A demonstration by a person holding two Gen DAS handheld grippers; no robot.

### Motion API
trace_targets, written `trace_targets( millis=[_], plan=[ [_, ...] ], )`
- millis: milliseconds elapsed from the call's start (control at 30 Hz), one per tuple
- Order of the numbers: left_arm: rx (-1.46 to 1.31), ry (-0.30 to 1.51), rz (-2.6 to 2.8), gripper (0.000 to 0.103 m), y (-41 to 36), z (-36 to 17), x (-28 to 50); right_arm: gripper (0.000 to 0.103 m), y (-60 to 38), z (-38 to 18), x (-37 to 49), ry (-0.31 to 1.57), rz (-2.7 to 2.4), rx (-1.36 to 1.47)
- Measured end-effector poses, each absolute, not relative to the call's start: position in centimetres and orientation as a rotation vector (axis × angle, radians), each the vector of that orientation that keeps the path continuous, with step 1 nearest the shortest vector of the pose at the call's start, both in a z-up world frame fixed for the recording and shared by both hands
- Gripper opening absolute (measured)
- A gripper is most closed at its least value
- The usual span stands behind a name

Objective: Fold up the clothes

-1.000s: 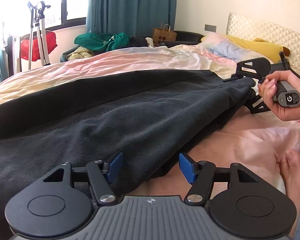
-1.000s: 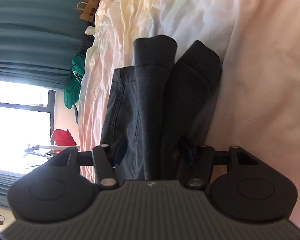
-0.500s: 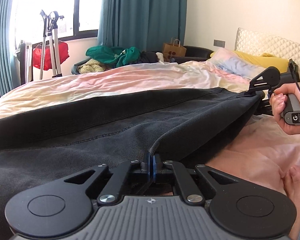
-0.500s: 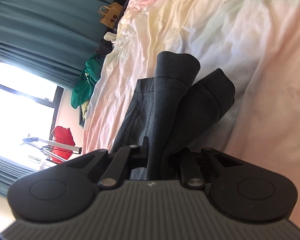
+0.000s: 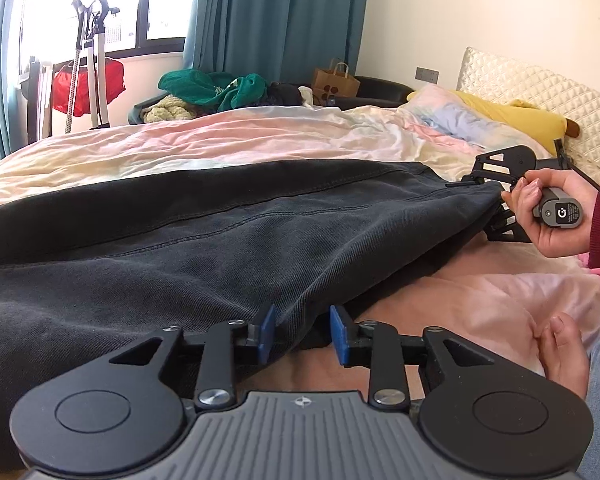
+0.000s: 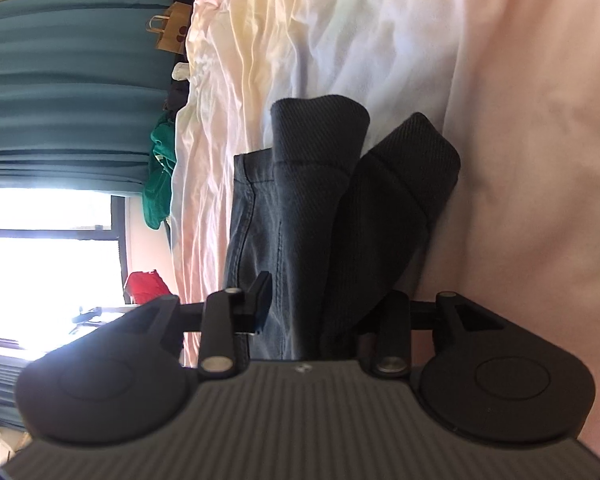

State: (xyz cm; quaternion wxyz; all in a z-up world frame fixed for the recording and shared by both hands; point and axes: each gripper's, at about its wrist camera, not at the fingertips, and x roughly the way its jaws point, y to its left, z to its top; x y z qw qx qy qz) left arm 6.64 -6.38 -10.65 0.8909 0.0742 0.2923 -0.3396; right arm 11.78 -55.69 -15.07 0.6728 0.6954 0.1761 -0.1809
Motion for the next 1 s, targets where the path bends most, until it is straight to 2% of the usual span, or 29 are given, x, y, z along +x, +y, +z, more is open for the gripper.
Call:
trace_targets(
  millis=[33,100,267,300,333,400,600,767,1000],
  plan=[
    [0.147,0.608,-0.713,0.045,-6.2,-10.6,6.5,0.042,-55.8,-15.3,11.9,0.390,-0.409,1.573],
    [0.132,0.600,-0.731,0.049,-5.9,-10.3,6.1,0.042,-55.9,-15.6,12.1,0.376,-0.413,1.587],
    [0.108,0.550,-0.707,0.053,-4.5,-8.8,5.6,0.037,-56.1,-16.0,12.5,0.345,-0.436,1.586],
    [0.081,0.537,-0.690,0.057,-3.8,-8.3,5.7,0.023,-56.1,-15.5,12.6,0.352,-0.449,1.541],
    [0.066,0.527,-0.676,0.060,-3.2,-7.9,5.8,0.016,-56.1,-14.9,12.7,0.360,-0.462,1.481],
    [0.060,0.518,-0.642,0.061,-2.2,-7.3,6.2,0.012,-56.3,-14.2,12.9,0.357,-0.464,1.434],
    [0.110,0.568,-0.440,0.061,0.4,-6.7,8.6,0.012,-56.7,-14.4,12.8,0.355,-0.467,1.437],
    [0.033,0.549,-0.272,0.062,2.9,-6.6,9.7,0.012,-56.9,-14.7,12.7,0.352,-0.457,1.451],
    [0.032,0.624,-0.144,0.063,3.8,-8.7,11.4,0.012,-56.4,-13.6,12.7,0.356,-0.464,1.374]
  ],
)
